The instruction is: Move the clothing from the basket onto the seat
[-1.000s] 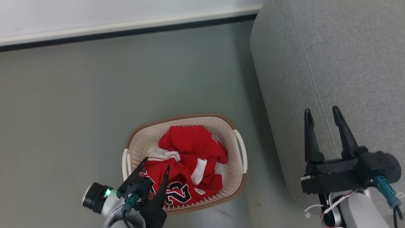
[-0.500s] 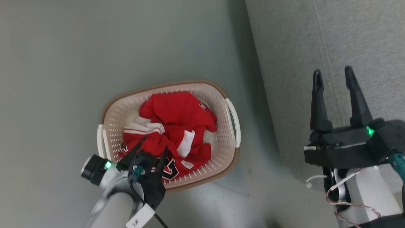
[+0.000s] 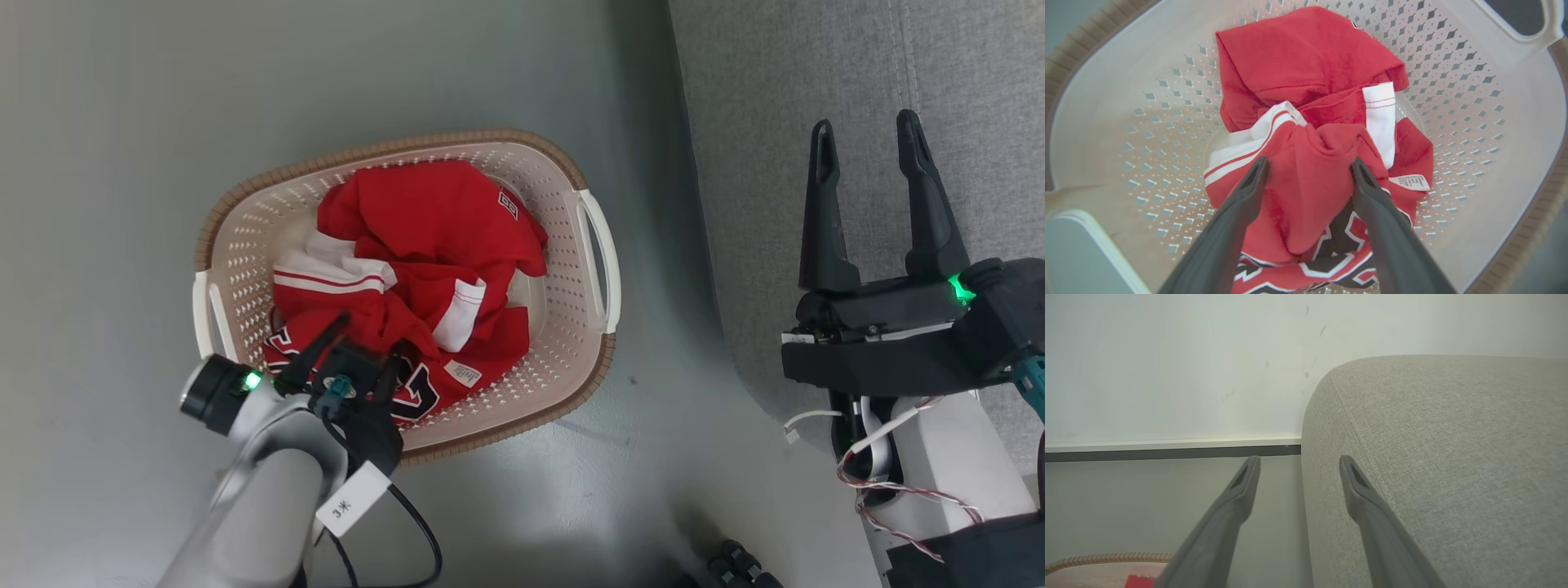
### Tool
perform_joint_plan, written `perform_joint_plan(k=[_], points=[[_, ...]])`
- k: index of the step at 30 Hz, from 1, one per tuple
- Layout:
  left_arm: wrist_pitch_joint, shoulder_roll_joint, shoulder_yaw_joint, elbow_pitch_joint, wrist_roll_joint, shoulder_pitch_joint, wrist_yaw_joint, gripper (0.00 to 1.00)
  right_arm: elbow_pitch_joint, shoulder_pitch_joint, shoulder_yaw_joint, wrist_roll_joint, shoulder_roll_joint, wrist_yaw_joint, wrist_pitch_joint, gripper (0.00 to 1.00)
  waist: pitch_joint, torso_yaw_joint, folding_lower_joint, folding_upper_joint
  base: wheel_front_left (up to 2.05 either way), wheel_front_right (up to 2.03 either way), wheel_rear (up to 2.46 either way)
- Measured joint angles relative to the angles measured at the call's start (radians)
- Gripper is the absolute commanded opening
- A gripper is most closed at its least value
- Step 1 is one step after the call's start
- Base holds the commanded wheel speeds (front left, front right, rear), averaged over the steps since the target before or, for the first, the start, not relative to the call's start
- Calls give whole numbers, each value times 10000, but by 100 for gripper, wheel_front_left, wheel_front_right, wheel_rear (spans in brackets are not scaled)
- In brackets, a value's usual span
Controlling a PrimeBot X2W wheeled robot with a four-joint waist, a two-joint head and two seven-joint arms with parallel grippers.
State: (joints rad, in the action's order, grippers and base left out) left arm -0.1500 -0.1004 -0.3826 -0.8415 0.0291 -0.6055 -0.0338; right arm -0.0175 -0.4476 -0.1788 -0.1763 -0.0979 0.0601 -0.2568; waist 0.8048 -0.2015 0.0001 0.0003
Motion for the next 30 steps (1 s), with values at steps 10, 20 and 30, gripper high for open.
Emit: perform_joint_plan(k=[10,20,30], points=[[-284,58,-8,-798,-4,-219,75,0,602,-195,-8,27,61,-75,0,100,-107,-109,-1,-2,0,0,0],[-821,345,-19,-913,-320,-220,-161,0,1275,-316,13,121,86,-205,0,100,-869,23,-2,-2,0,0,0],[-995,499,79,-374,-920,-254,-435,0,1914,-283,184,280,-84,-385,0,100,-2146,467,-2,-3,0,0,0]])
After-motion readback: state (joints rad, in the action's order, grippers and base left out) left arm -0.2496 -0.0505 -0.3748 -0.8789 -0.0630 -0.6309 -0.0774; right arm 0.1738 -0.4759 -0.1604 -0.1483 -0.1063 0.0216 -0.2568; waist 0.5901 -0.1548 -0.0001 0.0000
